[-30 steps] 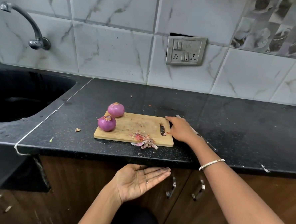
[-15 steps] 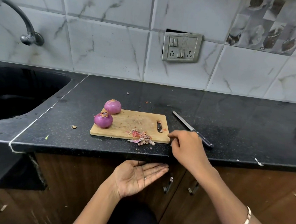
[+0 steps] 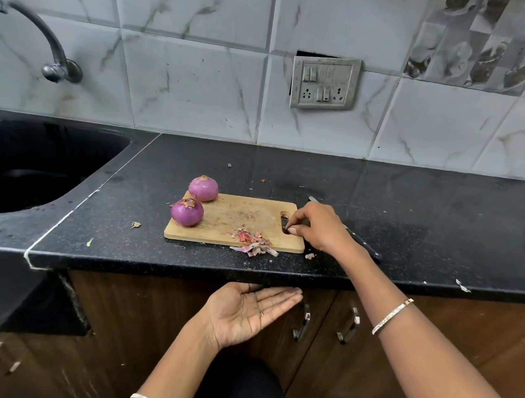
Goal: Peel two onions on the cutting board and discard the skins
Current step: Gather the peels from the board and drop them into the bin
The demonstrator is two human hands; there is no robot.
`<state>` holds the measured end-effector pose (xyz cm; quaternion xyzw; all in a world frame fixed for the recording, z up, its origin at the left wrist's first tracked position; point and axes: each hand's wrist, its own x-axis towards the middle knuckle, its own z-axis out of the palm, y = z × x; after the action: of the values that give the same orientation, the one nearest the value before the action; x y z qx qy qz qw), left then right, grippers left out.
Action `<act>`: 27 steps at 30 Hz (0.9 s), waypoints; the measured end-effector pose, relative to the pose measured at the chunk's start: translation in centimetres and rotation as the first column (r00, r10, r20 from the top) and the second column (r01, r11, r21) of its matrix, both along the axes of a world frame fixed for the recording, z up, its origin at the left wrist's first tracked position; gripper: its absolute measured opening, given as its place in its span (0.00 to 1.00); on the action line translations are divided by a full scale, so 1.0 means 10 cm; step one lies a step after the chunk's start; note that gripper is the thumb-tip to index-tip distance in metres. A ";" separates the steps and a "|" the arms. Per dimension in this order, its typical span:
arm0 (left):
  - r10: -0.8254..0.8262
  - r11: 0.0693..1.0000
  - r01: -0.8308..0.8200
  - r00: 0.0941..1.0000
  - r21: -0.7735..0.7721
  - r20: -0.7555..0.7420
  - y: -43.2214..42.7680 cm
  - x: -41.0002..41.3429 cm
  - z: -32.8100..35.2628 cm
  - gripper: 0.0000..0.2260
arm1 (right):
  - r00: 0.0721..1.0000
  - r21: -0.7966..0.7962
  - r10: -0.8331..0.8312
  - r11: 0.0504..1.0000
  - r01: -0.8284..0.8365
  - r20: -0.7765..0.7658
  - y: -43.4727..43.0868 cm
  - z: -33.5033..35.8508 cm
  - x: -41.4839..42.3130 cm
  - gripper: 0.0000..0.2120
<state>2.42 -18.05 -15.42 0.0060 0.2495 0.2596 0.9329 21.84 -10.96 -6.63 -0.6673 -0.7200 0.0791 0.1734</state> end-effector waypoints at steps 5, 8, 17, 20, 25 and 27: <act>0.005 1.000 -0.005 1.000 0.004 -0.005 -0.01 0.00 0.00 0.25 | 0.990 0.043 0.017 0.999 -0.023 0.140 0.07 -0.12 -0.06 0.06; 0.006 1.000 -0.006 1.000 -0.006 -0.015 0.00 -0.01 0.01 0.25 | 1.000 0.187 0.003 0.982 -0.007 0.020 -0.07 -0.18 -0.13 0.06; 0.029 1.000 -0.029 0.999 -0.012 -0.028 0.01 -0.03 0.00 0.26 | 0.948 0.206 0.251 0.956 -0.211 -0.195 -0.17 -0.15 -0.66 0.08; 0.034 0.999 -0.034 0.999 -0.009 -0.034 0.01 -0.07 0.00 0.26 | 0.915 0.098 0.354 0.935 -0.341 -0.196 -0.08 -0.19 -0.79 0.13; 0.064 0.998 -0.064 0.996 0.005 -0.054 0.01 -0.07 0.03 0.26 | 0.889 0.079 0.458 0.886 -0.457 0.007 -0.22 -0.41 -0.78 0.19; 0.091 0.996 -0.090 0.993 0.017 -0.072 0.01 -0.06 0.03 0.24 | 0.888 0.145 0.460 0.880 -0.453 -0.016 -0.39 -0.49 -0.73 0.19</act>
<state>1.77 -18.00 -15.07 0.0107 0.2815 0.3028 0.9105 14.57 -14.83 -11.49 -0.4632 -0.8560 0.0848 0.2135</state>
